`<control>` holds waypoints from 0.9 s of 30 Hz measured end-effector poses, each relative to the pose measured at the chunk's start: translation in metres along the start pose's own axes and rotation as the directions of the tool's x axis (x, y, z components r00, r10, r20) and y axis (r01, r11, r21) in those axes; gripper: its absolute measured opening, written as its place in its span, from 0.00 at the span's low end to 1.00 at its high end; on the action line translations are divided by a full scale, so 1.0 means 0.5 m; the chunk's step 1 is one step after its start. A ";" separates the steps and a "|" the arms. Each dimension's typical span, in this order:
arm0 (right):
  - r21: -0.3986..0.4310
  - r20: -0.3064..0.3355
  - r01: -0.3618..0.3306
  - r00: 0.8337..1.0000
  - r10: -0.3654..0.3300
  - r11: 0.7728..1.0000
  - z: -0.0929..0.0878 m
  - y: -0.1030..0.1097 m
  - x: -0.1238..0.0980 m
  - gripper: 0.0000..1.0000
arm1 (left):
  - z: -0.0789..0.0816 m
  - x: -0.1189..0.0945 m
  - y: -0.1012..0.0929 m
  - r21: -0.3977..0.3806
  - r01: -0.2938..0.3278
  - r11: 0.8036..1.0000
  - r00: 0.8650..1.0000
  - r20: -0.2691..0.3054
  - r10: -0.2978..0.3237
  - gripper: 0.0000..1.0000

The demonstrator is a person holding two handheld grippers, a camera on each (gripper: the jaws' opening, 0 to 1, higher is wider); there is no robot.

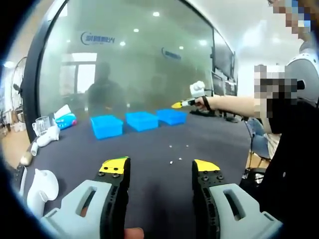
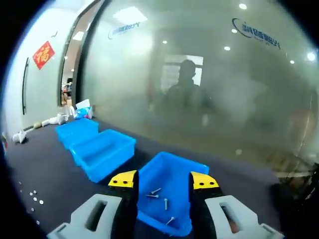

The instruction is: Sort the screws, nuts, and washers into the corresponding bins

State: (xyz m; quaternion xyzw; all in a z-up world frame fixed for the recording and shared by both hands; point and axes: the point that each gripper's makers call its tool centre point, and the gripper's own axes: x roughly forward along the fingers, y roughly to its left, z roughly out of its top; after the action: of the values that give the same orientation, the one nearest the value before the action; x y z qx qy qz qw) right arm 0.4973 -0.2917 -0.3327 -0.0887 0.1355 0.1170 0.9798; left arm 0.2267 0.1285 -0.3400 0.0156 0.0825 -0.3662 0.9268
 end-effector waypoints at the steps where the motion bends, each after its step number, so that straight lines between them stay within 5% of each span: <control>1: 0.005 0.008 -0.005 1.000 0.005 1.000 0.000 0.004 -0.008 0.36 | 0.000 0.000 0.001 0.001 -0.001 1.000 1.000 -0.001 0.001 0.48; 14: 0.026 0.137 -0.077 0.988 0.073 0.997 -0.005 0.073 -0.175 0.36 | 0.005 0.001 -0.007 -0.002 0.003 1.000 1.000 0.013 -0.003 0.48; 27: 0.024 0.255 -0.148 0.957 0.138 0.989 -0.017 0.158 -0.354 0.35 | 0.021 -0.004 -0.018 0.006 0.006 1.000 0.999 0.032 -0.006 0.48</control>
State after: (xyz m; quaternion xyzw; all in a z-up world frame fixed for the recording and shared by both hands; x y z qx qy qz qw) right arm 0.3094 -0.2542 -0.3014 -0.0421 0.0181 0.1950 0.9797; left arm 0.2205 0.1221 -0.3293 0.0121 0.0666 -0.3694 0.9268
